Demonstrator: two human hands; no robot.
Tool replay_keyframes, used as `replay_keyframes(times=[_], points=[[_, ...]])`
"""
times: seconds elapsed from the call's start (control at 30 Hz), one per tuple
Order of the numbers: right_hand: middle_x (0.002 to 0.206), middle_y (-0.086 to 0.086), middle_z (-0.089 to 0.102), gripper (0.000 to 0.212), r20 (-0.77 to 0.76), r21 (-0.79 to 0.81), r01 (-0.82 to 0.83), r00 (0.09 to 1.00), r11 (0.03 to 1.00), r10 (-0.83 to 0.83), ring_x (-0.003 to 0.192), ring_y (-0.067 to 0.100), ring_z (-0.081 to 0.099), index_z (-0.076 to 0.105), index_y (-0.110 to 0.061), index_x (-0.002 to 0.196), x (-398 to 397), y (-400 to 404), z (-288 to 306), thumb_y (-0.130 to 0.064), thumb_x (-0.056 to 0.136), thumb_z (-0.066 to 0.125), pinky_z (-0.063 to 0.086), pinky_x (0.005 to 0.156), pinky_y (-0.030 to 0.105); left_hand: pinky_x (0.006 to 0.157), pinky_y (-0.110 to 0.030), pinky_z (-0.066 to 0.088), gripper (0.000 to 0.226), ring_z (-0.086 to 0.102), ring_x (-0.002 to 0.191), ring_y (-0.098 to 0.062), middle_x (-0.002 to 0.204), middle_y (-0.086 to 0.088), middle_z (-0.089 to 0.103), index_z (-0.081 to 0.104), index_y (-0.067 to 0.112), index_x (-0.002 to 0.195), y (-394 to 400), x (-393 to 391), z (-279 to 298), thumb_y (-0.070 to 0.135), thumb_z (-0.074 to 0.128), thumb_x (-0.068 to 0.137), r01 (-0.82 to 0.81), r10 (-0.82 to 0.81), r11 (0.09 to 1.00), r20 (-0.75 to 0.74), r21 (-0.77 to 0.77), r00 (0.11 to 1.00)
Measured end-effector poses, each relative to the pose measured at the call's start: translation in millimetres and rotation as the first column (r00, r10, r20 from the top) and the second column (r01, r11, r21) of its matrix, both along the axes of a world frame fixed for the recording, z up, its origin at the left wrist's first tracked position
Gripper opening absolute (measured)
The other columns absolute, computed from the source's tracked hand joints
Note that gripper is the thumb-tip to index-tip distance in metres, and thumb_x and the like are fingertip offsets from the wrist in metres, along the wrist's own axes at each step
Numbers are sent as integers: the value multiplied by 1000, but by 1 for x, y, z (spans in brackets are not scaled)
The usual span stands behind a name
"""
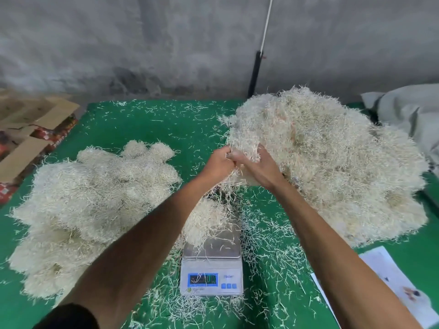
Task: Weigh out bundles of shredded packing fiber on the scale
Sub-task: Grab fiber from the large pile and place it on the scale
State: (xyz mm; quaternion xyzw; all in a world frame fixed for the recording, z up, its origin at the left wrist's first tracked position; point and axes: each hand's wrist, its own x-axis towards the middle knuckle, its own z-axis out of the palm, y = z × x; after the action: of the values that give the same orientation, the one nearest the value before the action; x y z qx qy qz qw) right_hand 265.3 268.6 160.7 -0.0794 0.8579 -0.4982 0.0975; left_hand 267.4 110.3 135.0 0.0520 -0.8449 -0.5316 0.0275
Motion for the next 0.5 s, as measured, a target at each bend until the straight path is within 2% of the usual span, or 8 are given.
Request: replay_keyframes(times=[0.07, 0.17, 0.23, 0.27, 0.33, 0.4, 0.43, 0.5], points=[[172, 12, 15, 142, 216, -105, -48, 974, 993, 69, 150, 28, 35, 4, -19, 166, 0, -3, -15, -95, 63, 65, 34, 118, 52, 42, -11, 40, 50, 56, 49, 5, 120, -5, 60, 50, 22, 136, 5, 0, 0, -3, 55, 93, 36, -36, 999, -44, -6, 998], [168, 15, 24, 123, 317, -247, -5, 945, 969, 86, 135, 26, 51, 11, -19, 166, -4, -6, -25, -77, 77, 72, 43, 106, 42, 51, -14, 47, 58, 60, 59, 4, 138, -6, 52, 44, 36, 130, 4, 5, -4, 4, 67, 87, 73, -73, 997, -46, -6, 996], [166, 20, 28, 111, 254, -214, 158, 962, 964, -102, 144, 34, 43, 13, -11, 164, -9, -6, -29, -56, 86, 77, 40, 112, 46, 84, -31, 55, 56, 59, 93, 3, 146, 1, 44, 38, 44, 128, 1, 14, -9, 38, 74, 86, 77, -76, 997, 20, -28, 997], [166, 21, 28, 109, 251, -220, 211, 956, 952, -154, 147, 37, 38, 13, -8, 163, -10, -6, -29, -51, 87, 77, 38, 115, 49, 97, -42, 49, 61, 54, 110, -4, 149, 5, 41, 37, 44, 132, 0, 20, -12, 62, 68, 83, 70, -66, 996, 91, -51, 994], [165, 21, 28, 109, 291, -310, 272, 939, 911, -181, 149, 39, 36, 14, -6, 162, -12, -4, -28, -51, 86, 77, 35, 118, 55, 105, -51, 44, 93, 51, 120, -11, 143, 10, 48, 41, 36, 143, -2, 32, -27, 95, 45, 71, 62, -42, 994, 226, -86, 973], [166, 19, 28, 106, 377, -396, 355, 904, 847, -203, 150, 40, 34, 15, -6, 162, -18, 3, -23, -52, 87, 75, 30, 120, 60, 73, -40, 59, 83, 61, 78, -10, 92, 5, 67, 65, 37, 119, -6, 45, -50, 99, 38, 70, 94, -72, 991, 220, -93, 973], [166, 18, 27, 102, 419, -425, 377, 888, 823, -190, 151, 39, 32, 17, -7, 162, -21, 7, -22, -52, 89, 73, 28, 120, 60, 52, -29, 51, 65, 51, 54, -10, 67, 9, 58, 70, 41, 97, -7, 52, -59, 95, 41, 74, 88, -64, 989, 193, -116, 979], [165, 17, 29, 89, 478, -446, 417, 859, 792, -183, 150, 39, 34, 23, -8, 160, -24, 12, -21, -49, 94, 67, 29, 121, 57, 38, -19, 30, 49, 31, 39, -5, 48, 15, 42, 63, 38, 74, -10, 61, -81, 83, 48, 84, 34, -14, 985, 117, -169, 993]])
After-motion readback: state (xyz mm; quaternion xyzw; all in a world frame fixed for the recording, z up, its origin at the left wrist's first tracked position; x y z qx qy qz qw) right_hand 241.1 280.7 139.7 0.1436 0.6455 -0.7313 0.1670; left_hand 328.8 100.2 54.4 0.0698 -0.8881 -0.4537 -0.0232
